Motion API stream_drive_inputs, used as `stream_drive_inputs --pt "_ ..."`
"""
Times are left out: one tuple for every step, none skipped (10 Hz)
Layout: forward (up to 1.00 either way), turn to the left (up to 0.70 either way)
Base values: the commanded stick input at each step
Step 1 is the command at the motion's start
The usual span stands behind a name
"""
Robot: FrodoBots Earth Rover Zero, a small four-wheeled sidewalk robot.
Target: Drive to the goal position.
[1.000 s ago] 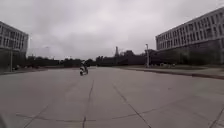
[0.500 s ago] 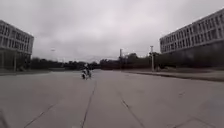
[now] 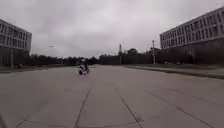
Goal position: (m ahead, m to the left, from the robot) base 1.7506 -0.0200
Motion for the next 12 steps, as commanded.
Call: stream_drive_inputs --pt "1.0 0.0" --pt "1.0 0.0" --pt "1.0 0.0" --pt "1.0 0.0" --pt "1.0 0.0" --pt "1.0 0.0" --pt "1.0 0.0" --pt "1.0 0.0" --pt "1.0 0.0" --pt "1.0 0.0" --pt "1.0 0.0" --pt "1.0 0.0"
